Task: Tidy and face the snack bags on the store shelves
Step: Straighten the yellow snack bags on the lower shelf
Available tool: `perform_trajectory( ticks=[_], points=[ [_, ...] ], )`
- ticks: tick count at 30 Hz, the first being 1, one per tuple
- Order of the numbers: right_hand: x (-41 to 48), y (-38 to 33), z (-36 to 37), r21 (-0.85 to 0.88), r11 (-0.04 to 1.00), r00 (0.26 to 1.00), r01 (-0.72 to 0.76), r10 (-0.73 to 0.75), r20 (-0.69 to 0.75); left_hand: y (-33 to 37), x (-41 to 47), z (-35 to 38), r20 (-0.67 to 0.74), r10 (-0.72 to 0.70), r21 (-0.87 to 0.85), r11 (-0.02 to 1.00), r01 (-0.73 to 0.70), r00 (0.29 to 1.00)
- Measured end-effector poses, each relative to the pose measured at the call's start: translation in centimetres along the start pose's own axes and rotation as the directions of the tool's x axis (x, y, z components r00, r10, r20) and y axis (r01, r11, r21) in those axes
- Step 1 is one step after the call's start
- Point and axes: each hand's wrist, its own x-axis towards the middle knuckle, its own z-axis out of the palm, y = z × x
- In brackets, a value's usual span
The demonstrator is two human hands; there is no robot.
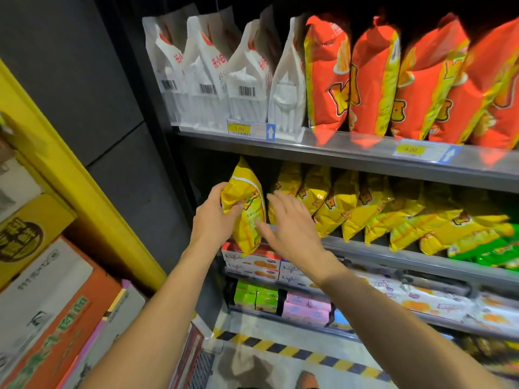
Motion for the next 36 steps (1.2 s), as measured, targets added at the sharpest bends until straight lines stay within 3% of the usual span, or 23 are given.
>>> perform_trajectory(
  ticks=[4, 9, 14, 17, 22, 26, 29, 31, 36],
  points=[
    [-2.5, -1.6, 0.6, 0.395, 0.91, 0.983, -0.13, 0.067, 0.169, -0.6, -1.9, 0.2, 0.079, -0.039, -0.149, 0.988, 0.05, 0.996],
    [-4.7, -1.8, 1.6, 0.537, 0.782, 0.946, -0.317, 0.218, 0.242, 0.3, -5.1, 1.2, 0.169, 0.011, -0.241, 0.97, 0.03, 0.986],
    [-8.3, 0.6, -0.7, 0.751, 0.529, 0.91, -0.396, 0.335, 0.243, 2.3, -9.1, 2.3, 0.224, -0.008, -0.306, 0.949, 0.078, 0.975],
    [-10.9, 2.8, -2.2, 0.797, 0.438, 0.898, -0.415, 0.338, 0.282, 3.6, -11.8, 3.4, 0.193, -0.029, -0.329, 0.94, 0.093, 0.981],
    [-15.2, 5.0, -5.1, 0.865, 0.17, 0.867, -0.471, 0.271, 0.419, 4.1, -15.3, 5.7, 0.244, -0.091, -0.329, 0.929, 0.171, 0.965],
    [-16.7, 6.3, -5.6, 0.855, -0.037, 0.835, -0.517, 0.197, 0.513, 3.8, -15.5, 7.5, 0.428, -0.124, -0.35, 0.89, 0.291, 0.895],
    [-16.2, 6.7, -5.0, 0.865, -0.072, 0.844, -0.497, 0.19, 0.501, 3.5, -14.5, 8.5, 0.555, -0.071, -0.424, 0.833, 0.355, 0.829],
    [-15.4, 6.7, -4.5, 0.866, -0.067, 0.846, -0.495, 0.191, 0.499, 3.3, -13.5, 9.0, 0.559, -0.037, -0.448, 0.828, 0.338, 0.829],
    [-12.7, 6.5, -3.6, 0.857, 0.029, 0.841, -0.514, 0.213, 0.497, 3.2, -11.3, 8.3, 0.312, -0.073, -0.417, 0.886, 0.205, 0.947]
  ],
)
